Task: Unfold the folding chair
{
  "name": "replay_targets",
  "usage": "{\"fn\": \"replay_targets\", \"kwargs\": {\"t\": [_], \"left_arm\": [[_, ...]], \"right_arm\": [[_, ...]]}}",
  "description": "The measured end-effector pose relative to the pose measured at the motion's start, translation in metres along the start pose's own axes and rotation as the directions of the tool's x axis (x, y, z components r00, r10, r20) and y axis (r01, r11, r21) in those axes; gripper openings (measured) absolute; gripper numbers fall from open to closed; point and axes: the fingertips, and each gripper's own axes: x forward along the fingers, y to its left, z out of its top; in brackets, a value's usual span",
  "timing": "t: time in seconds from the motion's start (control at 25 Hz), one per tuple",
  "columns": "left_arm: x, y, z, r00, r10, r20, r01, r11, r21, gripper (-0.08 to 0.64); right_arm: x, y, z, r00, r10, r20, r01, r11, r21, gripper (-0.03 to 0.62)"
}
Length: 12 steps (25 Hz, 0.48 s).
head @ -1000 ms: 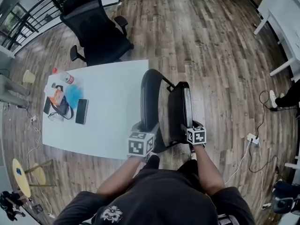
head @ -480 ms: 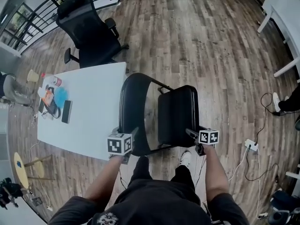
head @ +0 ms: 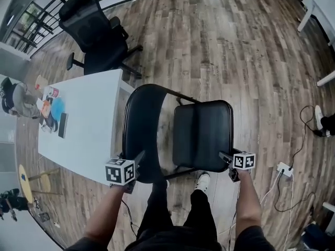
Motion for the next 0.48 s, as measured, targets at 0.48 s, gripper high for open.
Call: {"fn": "replay_targets", "kwargs": {"t": [0.48], "left_arm": [[0.064, -0.029, -0.017, 1.0, -0.012, 0.001, 0.013, 0.998, -0.058, 0.187]], "right_arm": [[0.012, -0.141, -0.017, 0.996, 0.047, 0.076, -0.056, 0.99, 0.131, 0.351]]}}
